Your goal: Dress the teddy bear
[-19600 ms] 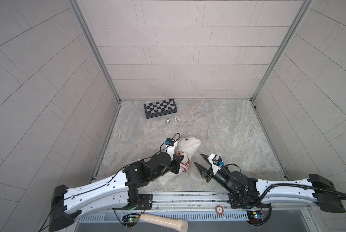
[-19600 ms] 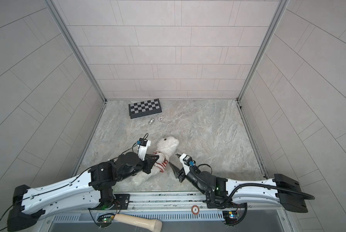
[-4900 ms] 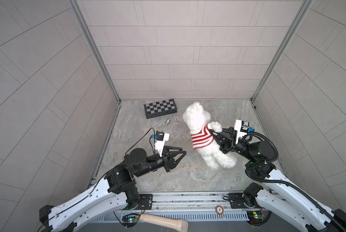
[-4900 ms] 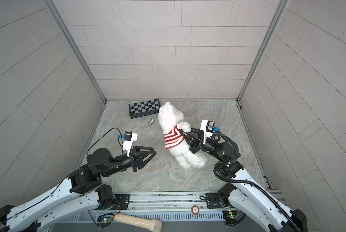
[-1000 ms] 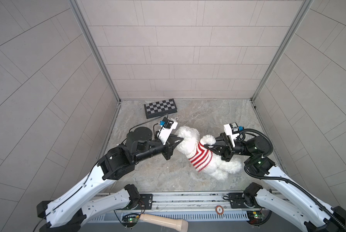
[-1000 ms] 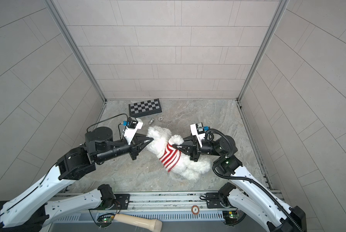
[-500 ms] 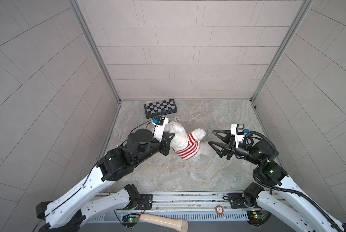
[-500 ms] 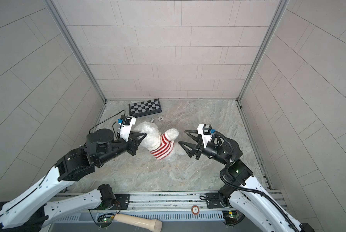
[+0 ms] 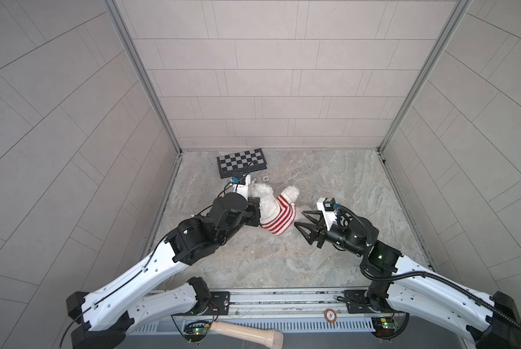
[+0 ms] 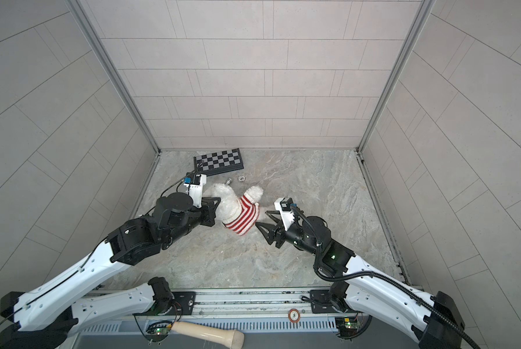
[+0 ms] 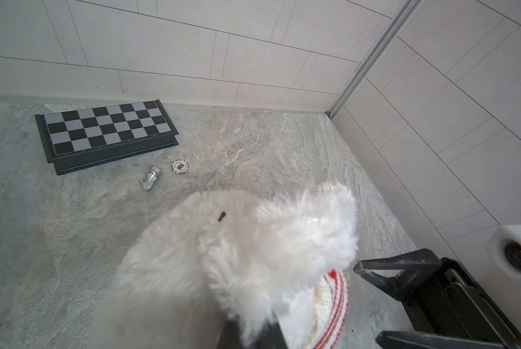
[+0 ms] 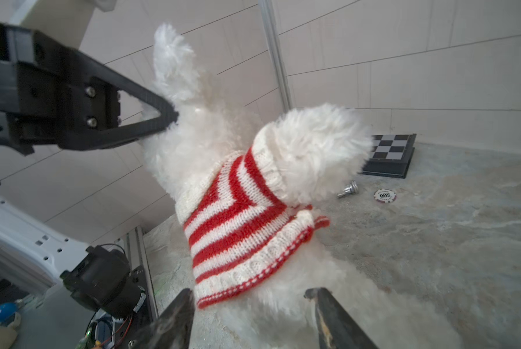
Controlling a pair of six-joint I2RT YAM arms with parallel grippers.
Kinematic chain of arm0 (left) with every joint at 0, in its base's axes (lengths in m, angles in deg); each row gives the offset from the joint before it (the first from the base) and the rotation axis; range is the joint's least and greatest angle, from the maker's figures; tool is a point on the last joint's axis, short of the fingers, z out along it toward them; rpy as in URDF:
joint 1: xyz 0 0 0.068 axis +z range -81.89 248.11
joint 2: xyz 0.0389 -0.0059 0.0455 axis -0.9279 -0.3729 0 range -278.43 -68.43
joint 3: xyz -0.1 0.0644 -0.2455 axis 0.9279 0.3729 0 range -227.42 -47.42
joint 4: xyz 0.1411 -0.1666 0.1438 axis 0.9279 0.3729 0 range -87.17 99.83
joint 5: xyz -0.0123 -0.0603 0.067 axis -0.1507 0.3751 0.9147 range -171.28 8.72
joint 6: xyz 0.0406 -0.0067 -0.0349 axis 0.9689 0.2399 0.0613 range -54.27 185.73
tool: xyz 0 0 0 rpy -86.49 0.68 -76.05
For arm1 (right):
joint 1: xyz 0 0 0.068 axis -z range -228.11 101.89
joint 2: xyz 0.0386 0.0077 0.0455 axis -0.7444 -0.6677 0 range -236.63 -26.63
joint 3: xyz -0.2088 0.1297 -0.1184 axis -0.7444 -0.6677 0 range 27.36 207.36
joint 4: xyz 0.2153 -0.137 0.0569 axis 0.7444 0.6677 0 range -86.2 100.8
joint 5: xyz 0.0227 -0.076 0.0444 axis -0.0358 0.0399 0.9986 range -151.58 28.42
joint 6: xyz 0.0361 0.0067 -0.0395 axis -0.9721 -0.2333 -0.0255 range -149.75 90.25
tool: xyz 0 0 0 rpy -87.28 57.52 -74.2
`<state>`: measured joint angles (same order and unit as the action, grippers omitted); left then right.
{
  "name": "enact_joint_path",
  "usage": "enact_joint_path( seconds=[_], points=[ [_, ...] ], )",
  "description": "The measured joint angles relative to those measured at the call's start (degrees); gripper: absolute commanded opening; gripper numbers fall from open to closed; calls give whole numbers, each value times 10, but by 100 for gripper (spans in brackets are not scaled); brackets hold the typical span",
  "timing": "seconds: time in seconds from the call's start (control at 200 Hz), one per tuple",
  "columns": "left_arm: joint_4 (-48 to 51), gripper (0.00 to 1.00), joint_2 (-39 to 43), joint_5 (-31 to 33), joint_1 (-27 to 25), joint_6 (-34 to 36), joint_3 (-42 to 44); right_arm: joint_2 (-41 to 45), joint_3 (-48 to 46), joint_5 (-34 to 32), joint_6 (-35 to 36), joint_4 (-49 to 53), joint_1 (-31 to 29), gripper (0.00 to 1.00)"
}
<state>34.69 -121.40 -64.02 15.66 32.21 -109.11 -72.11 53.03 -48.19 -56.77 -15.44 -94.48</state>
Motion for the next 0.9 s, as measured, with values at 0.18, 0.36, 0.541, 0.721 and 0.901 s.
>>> enact_joint_path(
  seconds=[0.18, 0.36, 0.541, 0.721, 0.901],
  points=[
    [-47, 0, 9, 28, 6, -65, 76, -40, -18, -37, -92, -46, -27, 60],
    [-90, 0, 31, 53, 7, -129, 134, -84, -17, -52, -135, -87, -49, 45],
    [-124, 0, 43, 61, 7, -161, 153, -165, -16, -61, -159, -125, -49, 36],
    [-137, 0, 48, 62, 7, -172, 161, -230, -9, -60, -179, -167, -49, 32],
    [-146, 0, 48, 58, 7, -175, 165, -262, -5, -62, -191, -208, -49, 26]
  ],
)
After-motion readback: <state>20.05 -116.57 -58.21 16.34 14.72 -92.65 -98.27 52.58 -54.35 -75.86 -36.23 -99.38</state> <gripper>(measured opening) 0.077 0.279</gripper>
